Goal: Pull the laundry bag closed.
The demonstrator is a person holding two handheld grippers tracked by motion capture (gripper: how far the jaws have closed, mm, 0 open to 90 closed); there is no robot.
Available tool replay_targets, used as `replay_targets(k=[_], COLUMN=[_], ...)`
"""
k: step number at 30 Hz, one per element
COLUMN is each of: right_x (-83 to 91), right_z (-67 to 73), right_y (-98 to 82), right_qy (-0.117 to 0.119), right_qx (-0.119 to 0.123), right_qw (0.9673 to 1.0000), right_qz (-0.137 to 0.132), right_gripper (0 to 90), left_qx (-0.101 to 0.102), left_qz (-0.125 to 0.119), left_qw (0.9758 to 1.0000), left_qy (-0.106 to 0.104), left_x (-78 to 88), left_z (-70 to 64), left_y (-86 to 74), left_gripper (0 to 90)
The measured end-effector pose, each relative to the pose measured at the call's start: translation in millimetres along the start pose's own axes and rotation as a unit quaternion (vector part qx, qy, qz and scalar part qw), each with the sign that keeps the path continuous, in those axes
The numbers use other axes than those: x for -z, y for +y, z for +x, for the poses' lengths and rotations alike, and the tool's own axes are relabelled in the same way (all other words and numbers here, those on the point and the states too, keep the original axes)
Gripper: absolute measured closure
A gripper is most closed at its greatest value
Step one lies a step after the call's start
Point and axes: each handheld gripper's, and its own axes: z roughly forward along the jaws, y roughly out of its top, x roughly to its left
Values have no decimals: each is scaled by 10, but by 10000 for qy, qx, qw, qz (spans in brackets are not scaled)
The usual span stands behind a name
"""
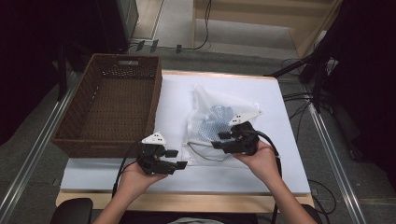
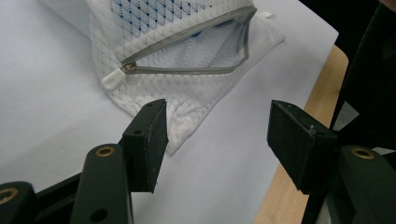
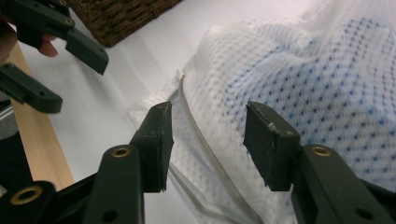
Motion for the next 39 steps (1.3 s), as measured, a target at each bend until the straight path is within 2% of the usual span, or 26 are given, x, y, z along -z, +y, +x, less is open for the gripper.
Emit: replay_targets(k=[16,36,39], right_x=[-311,-746,-820], right_z=[92,237,241], right_y=[263,438,454], right_qy=[242,425,462], right_qx=[73,260,225], right_qw=[9996,9979,9978], right_qz=[150,406,425], right_gripper=[634,676,683], left_qx=[61,63,65], left_qz=[-88,-102,-92], left_qw=[9999,9999,9999], left_qy=[1,65,69], left_x=[27,43,47], left_z=[14,31,31], left_y=[-2,-22,-25], left_gripper=[396,398,398])
